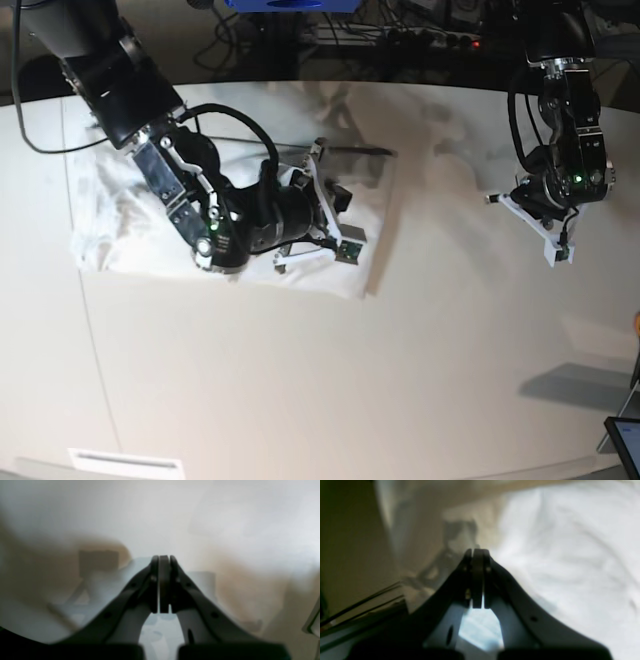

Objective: Fold the T-shirt properly
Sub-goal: 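Press the right gripper onto the bunched shirt end and flatten it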

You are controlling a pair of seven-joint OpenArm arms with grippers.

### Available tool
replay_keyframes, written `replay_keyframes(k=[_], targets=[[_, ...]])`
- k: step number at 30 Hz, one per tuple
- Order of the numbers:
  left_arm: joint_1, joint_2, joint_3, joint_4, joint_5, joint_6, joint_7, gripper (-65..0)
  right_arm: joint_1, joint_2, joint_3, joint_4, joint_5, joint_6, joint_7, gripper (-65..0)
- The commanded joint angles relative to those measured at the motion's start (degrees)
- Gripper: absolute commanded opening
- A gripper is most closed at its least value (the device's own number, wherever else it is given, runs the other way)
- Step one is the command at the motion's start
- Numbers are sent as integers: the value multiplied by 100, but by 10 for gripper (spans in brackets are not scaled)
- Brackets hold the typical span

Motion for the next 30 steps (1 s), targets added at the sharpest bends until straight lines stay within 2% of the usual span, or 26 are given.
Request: replay_keyframes(k=[1, 6, 10, 17, 24, 30], targets=[[-67, -87, -25, 88, 35, 19, -56, -635, 99, -22, 22, 91, -138, 24, 87, -650], [-67, -87, -52, 88, 35, 19, -56, -635, -227, 172, 391, 126, -683, 24, -36, -650], [-76, -87, -52, 88, 71, 19, -56, -635, -561, 312, 1051, 443, -692, 24, -212, -650], [-138, -87, -17, 79, 71, 19, -56, -635, -1167, 726, 1675, 1146, -657, 24, -317, -650], [-138, -87, -17, 79, 71, 19, -65, -633, -1756, 805, 2088, 1225, -674, 33, -300, -650], [-129, -87, -43, 61, 71, 19, -65, -633, -1835, 1253, 2185, 1436, -674, 33, -256, -650]])
